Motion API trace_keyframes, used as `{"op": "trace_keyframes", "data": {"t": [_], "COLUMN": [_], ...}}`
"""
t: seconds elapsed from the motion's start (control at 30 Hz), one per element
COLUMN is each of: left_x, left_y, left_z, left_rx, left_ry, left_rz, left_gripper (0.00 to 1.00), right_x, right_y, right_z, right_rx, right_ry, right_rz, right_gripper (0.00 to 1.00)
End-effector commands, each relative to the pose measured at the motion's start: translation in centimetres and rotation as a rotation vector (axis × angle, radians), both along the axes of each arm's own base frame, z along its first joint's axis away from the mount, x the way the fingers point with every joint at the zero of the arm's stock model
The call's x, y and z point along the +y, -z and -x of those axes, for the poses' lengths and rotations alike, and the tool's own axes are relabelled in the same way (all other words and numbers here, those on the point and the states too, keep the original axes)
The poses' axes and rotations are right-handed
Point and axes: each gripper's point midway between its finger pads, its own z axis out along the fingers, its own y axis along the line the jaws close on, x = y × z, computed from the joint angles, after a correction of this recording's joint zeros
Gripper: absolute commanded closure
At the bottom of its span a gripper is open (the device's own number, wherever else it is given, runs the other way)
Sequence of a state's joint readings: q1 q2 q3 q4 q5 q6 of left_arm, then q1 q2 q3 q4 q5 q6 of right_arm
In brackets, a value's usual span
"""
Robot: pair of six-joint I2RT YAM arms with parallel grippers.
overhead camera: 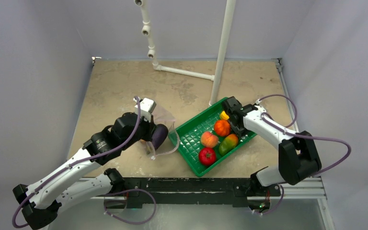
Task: Place the food in the zip-top bag and seal the zipper
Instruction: Pick up the fake fruit from the zipper food storage bag.
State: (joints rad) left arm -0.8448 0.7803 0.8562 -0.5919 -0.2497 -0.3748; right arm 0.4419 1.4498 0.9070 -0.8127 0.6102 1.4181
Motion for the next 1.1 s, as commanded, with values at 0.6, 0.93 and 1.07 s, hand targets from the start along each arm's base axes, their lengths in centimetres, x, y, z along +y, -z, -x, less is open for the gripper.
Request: {"op": "trace_keyframes", "data": {"t": [0.6,0.93,1.07], "left_x": [-0.2,0.4,0.7], "left_y": [-0.7,-0.8,-0.8], "left_z": [-1.0,-1.4,-1.6], "left_rx": [-0.032,-0.045,-0.047], "left_ry": [-0.032,-0.073,-0.09], "left_rz": [0.01,-0.001,-0.008], "left_gripper": [1.0,1.0,1.0], "right_x": [5.5,15.4,19.2], "right_y": [-13.6,-18.7,-21.0], "right_z": [-2.5,-0.2,1.4], "right_rx": [-0.373,-0.474,-0.531], "right_ry": [-0.341,-0.638,-0.789], "right_rz": [-0.162,-0.292,-0.346], "right_gripper": [1.0,1.0,1.0]}}
